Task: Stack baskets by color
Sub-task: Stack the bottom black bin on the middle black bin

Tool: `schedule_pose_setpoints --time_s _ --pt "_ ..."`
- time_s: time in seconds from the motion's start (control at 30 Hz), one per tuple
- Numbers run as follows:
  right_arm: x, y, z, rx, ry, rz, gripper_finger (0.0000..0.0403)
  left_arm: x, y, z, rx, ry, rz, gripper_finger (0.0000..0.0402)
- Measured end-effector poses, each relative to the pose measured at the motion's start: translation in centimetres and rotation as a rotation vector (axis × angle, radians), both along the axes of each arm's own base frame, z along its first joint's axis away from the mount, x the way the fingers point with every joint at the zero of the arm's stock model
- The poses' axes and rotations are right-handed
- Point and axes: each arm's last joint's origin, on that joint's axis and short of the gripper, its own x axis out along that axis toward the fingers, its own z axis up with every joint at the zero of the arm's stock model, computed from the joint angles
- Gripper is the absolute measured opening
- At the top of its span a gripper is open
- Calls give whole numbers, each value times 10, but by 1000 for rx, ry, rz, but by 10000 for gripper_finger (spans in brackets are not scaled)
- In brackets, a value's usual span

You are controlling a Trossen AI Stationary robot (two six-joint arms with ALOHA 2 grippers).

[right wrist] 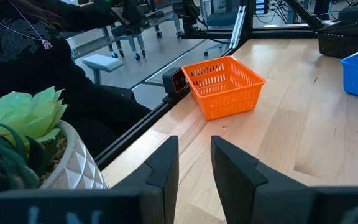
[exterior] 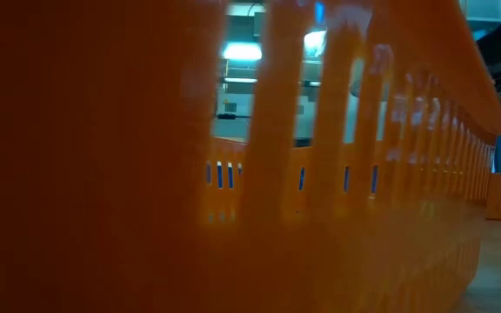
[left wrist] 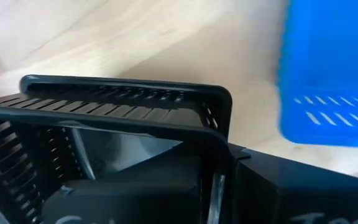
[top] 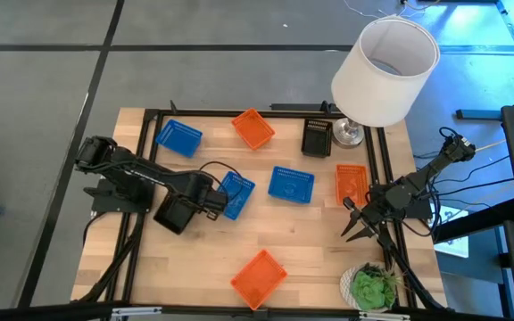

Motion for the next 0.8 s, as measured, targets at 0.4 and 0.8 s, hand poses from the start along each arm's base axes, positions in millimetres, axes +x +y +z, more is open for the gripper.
schedule_pose_setpoints --time_s 0.4,0.8 --pt "0 0 0 0 0 1 94 2 6 0 -15 5 -102 37" --pt "0 0 0 0 0 1 94 3 7 0 -25 9 -121 39"
